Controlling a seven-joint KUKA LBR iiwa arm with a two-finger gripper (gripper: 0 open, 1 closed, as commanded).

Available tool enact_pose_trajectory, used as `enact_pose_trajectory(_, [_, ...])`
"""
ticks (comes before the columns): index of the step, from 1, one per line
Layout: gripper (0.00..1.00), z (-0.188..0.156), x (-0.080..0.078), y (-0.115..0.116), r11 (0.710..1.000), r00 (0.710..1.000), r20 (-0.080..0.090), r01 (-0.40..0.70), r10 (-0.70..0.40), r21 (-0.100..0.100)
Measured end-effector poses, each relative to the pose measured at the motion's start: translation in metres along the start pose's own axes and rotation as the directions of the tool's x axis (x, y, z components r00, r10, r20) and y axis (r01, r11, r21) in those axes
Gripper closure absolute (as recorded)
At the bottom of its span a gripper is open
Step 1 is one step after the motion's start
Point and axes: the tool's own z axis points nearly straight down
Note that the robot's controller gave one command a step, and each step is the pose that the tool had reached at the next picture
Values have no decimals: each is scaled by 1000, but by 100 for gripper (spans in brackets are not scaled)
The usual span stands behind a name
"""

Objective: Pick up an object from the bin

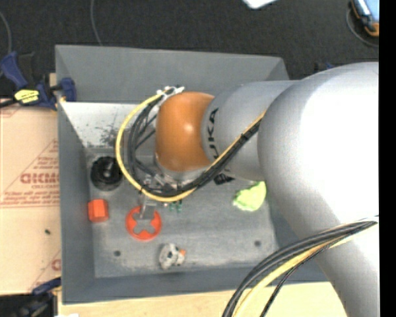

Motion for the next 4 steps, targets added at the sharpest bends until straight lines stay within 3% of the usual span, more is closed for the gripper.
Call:
enact_pose_trajectory(2, [100, -13, 2, -1, 1000, 1000, -7, -1, 1, 2])
enact_pose_trajectory(4, [100, -48, 2, 0, 1000, 1000, -6, -1, 1, 1])
